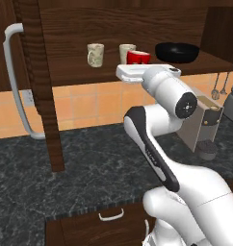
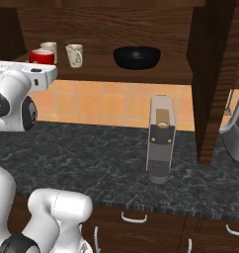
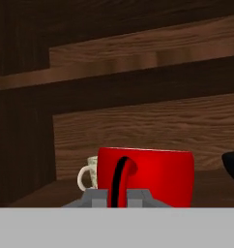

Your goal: Gather all objects into one cabinet and sort the glasses and bowls to opposite sides.

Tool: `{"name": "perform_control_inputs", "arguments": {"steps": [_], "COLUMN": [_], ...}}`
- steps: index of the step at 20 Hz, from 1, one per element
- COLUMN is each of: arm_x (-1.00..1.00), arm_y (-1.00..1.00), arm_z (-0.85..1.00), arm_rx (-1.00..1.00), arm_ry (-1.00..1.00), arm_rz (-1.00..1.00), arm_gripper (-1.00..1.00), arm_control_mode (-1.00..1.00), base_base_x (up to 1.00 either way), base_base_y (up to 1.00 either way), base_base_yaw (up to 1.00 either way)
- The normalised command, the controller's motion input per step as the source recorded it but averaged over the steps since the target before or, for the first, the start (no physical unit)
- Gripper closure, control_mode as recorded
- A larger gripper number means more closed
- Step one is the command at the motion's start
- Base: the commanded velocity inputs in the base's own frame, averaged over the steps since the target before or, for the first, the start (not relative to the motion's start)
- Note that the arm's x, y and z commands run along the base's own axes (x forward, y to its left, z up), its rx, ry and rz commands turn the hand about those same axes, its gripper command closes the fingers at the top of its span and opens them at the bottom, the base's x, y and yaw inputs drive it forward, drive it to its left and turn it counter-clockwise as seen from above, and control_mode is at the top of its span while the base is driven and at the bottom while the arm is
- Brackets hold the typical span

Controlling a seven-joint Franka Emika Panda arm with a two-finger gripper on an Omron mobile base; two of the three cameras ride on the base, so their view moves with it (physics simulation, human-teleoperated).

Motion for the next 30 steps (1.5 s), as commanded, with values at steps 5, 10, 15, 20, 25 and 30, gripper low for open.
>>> {"name": "perform_control_inputs", "arguments": {"steps": [5,10,15,20,25,30], "arm_x": [0.46,0.32,0.38,0.49,0.29,0.30], "arm_y": [0.00,0.05,0.06,0.03,0.42,0.26], "arm_z": [-0.04,-0.08,-0.10,-0.01,-0.13,-0.10], "arm_rx": [-0.02,-0.06,-0.07,-0.02,0.00,0.00], "arm_ry": [-0.01,-0.01,-0.01,0.00,-0.02,-0.07], "arm_rz": [0.04,0.07,0.05,0.01,0.00,0.00], "arm_gripper": [1.00,1.00,1.00,1.00,1.00,1.00], "arm_control_mode": [-1.00,-1.00,-1.00,-1.00,-1.00,-1.00], "base_base_x": [0.00,0.00,0.00,0.00,0.00,0.00], "base_base_y": [0.00,0.00,0.00,0.00,0.00,0.00], "base_base_yaw": [0.00,0.00,0.00,0.00,0.00,0.00]}}
